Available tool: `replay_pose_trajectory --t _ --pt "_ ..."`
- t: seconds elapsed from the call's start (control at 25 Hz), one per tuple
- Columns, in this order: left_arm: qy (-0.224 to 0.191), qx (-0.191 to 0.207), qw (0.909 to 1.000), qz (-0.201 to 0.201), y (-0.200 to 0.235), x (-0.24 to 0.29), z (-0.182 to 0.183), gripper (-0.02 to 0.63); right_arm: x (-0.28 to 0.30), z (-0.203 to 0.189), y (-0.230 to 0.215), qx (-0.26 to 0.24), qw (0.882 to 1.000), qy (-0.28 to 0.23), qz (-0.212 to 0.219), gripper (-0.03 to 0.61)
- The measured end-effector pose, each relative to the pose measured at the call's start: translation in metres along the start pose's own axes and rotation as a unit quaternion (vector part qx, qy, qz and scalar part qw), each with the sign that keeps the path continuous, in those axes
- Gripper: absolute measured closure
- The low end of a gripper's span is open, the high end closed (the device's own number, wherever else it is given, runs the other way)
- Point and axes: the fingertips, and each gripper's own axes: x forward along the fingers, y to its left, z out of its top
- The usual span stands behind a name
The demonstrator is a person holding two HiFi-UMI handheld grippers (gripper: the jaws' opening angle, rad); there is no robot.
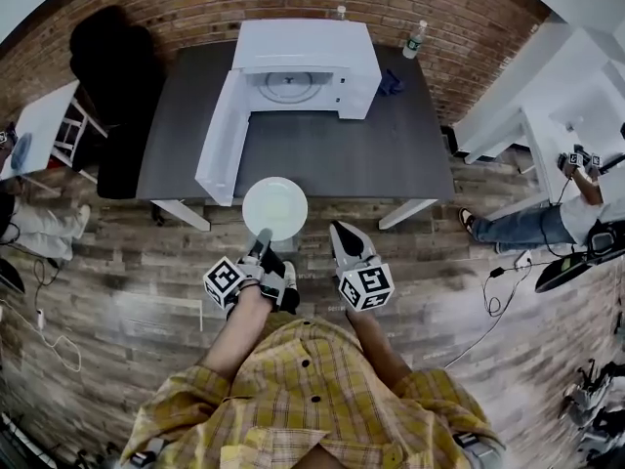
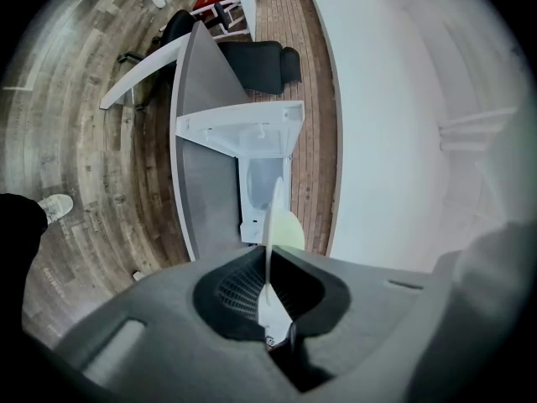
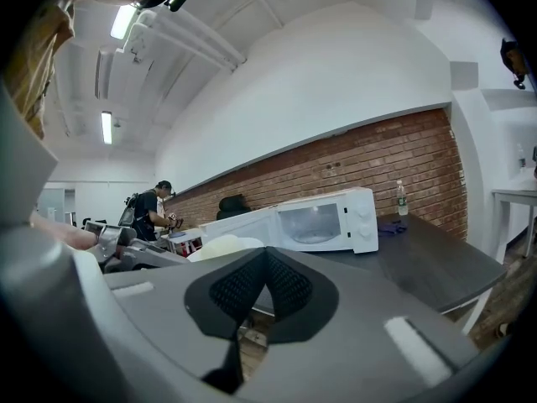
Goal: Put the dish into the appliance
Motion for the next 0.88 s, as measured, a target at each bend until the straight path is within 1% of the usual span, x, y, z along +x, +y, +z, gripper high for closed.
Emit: replay_pose_trajectory --t 0.12,0.28,0.48,0.64,0.76,0.88 --pt "0.003 0.001 1.0 -0.002 -0.007 0.024 0.015 0.603 0.029 0.012 -0.009 -0.003 1.0 0.003 0.002 0.574" --pt "0.007 0.003 0.9999 0.015 -0.009 0.049 0.035 0.603 0.058 0.022 -0.02 0.006 1.0 0.004 0.005 0.574" --pt "0.019 0.012 0.9995 0.024 -0.012 0.082 0.053 0.603 0.089 0.034 -0.037 0.009 1.0 0.003 -0.005 0.574" --pt "0.026 0.012 0.9993 0.023 -0.014 0.104 0.062 0.603 0.108 0.04 -0.049 0.009 1.0 0.005 -0.014 0.574" --pt "0.031 0.006 0.9994 0.013 -0.018 0.121 0.072 0.603 0.123 0.043 -0.056 0.007 1.0 0.007 -0.02 0.574" --pt "0.038 0.013 0.999 0.019 -0.018 0.133 0.079 0.603 0.134 0.046 -0.063 0.013 1.0 0.008 -0.026 0.574"
